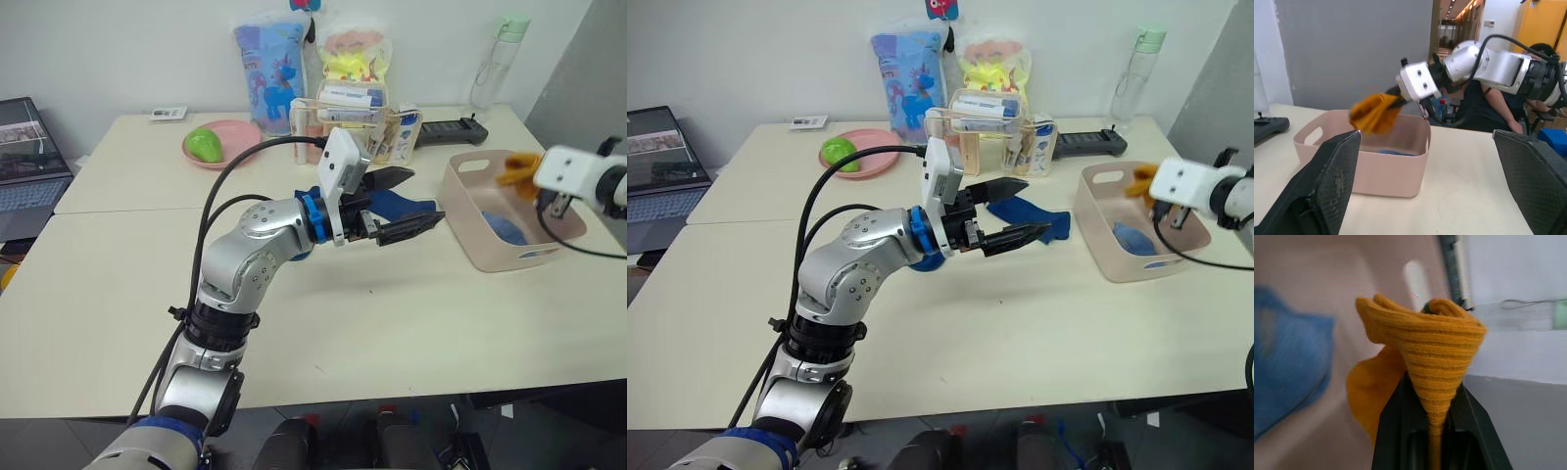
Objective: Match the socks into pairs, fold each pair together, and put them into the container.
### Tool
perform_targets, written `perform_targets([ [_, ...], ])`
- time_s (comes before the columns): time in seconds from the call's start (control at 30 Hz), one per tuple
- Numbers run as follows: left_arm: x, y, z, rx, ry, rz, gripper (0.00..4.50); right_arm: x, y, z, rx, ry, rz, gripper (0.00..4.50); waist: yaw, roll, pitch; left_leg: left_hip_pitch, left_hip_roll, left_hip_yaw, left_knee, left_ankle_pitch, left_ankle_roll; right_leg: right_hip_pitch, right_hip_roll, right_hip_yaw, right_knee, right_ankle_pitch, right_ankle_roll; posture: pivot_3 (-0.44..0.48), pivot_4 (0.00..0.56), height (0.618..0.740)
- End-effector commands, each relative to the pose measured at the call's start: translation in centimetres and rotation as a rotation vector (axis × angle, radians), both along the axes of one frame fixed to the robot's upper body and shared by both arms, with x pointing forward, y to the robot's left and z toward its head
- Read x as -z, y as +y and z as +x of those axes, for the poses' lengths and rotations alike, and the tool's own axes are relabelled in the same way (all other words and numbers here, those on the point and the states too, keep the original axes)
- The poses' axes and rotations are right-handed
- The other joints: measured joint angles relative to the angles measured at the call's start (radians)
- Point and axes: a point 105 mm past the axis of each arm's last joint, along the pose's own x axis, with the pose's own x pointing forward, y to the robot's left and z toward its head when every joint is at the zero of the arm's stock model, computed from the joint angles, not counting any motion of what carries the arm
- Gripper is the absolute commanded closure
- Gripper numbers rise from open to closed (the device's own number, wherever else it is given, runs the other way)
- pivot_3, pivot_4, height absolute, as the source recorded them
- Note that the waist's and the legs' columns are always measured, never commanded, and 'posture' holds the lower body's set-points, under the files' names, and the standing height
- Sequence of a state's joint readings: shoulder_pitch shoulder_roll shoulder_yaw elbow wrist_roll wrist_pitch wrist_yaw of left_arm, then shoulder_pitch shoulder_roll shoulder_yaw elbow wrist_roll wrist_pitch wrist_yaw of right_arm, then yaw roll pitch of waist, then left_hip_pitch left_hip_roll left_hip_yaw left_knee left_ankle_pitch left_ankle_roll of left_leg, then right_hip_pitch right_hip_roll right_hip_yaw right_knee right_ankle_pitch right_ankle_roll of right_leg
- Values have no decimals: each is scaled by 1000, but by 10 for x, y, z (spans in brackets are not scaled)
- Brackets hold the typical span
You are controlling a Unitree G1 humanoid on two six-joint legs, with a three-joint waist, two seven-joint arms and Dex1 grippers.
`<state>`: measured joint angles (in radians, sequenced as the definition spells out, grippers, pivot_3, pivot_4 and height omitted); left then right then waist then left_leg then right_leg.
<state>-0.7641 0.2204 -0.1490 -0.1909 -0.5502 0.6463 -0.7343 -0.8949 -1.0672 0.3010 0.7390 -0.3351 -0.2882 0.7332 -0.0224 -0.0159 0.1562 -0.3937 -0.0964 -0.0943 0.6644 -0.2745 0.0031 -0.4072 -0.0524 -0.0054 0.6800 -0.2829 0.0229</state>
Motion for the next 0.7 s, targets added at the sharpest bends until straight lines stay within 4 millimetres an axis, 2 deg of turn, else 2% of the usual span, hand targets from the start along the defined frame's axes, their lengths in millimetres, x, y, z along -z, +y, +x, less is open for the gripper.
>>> perform_targets([
  [0.03,-6,-3,-11,22,-42,-11,15,-14,2,5,-46,-46,-82,4500,-2,0,0,0,0,0,0,0,0,0,0,0,0,0,0,0,150,740],
  [0.13,-1,-4,-16,29,-36,1,15,3,5,7,-66,42,-109,4500,-3,0,0,0,0,0,0,0,0,0,0,0,0,0,0,0,150,740],
  [0.4,2,0,-13,9,-41,25,15,17,7,4,-84,188,-69,4500,-2,0,0,0,0,-1,0,0,0,0,0,0,-1,0,0,0,150,740],
  [0.53,1,0,-11,6,-42,24,0,20,6,0,-85,252,-72,3242,-2,0,0,0,0,-1,0,0,0,0,0,-1,0,0,0,0,150,740],
  [0.57,0,1,-10,4,-43,25,0,19,7,0,-88,260,-57,2806,-2,0,0,0,0,-1,0,0,0,0,0,-1,0,0,0,0,150,740],
  [0.63,1,2,-8,0,-45,30,0,13,11,1,-98,261,-36,2302,-2,0,0,0,0,-1,0,0,0,0,0,0,0,0,0,0,150,740],
  [0.7,2,3,-7,-2,-47,35,0,6,13,0,-104,281,-17,1583,-2,0,0,0,0,-1,0,0,0,0,0,-1,0,0,0,0,150,740],
])
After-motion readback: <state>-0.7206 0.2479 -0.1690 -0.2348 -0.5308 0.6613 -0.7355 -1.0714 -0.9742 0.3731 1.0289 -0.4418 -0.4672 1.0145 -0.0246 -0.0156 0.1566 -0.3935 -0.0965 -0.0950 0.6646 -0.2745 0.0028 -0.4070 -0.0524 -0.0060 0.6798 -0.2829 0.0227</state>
